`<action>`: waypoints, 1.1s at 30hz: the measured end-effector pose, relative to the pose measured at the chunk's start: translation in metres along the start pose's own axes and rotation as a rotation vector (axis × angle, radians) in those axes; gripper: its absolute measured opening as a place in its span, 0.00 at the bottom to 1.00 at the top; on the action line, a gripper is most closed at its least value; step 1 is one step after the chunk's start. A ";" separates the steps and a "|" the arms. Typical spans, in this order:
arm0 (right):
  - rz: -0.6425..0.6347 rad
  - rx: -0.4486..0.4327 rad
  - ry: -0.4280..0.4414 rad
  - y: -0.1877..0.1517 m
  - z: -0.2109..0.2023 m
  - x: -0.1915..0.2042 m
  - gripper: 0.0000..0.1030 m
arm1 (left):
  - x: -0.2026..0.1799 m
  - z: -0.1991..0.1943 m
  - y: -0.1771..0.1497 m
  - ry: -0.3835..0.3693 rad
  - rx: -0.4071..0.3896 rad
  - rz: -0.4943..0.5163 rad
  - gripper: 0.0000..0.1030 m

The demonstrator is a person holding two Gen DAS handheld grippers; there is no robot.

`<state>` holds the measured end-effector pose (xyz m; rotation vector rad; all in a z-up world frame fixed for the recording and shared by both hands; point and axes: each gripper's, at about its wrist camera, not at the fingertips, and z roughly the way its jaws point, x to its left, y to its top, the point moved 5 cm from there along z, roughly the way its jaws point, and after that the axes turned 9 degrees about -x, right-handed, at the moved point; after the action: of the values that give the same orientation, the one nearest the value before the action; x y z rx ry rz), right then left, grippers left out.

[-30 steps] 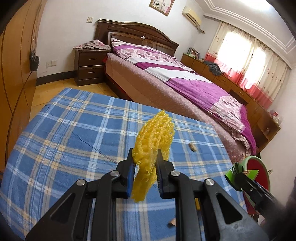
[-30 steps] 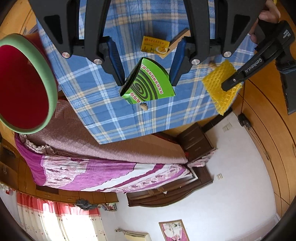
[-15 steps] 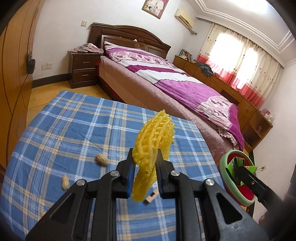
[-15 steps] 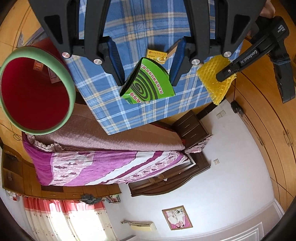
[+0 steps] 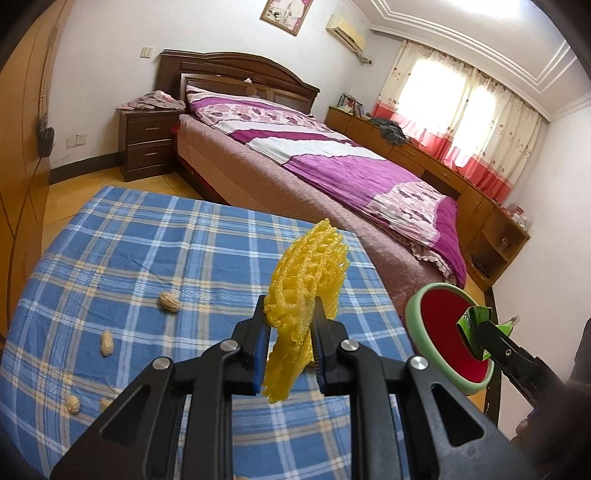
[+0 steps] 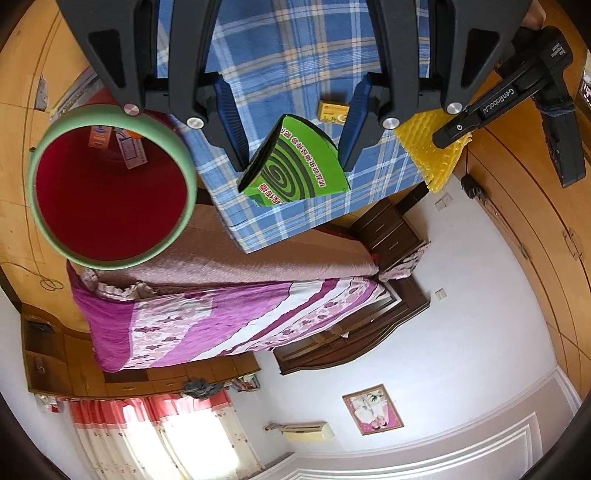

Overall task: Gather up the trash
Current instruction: 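Carry the yellow net and green packet over the red bucket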

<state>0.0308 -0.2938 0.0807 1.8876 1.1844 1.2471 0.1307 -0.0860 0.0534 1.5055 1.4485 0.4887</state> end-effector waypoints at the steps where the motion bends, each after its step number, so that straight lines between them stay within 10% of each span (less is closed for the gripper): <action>1: 0.005 -0.005 -0.003 0.001 -0.003 -0.003 0.52 | -0.003 -0.001 -0.001 -0.003 0.001 0.005 0.19; 33: 0.148 -0.055 -0.123 0.013 -0.035 -0.115 0.52 | -0.115 0.031 -0.039 -0.154 0.126 0.146 0.19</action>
<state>-0.0161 -0.4029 0.0591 2.0105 0.9523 1.2080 0.1100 -0.2089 0.0431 1.7190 1.2750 0.3654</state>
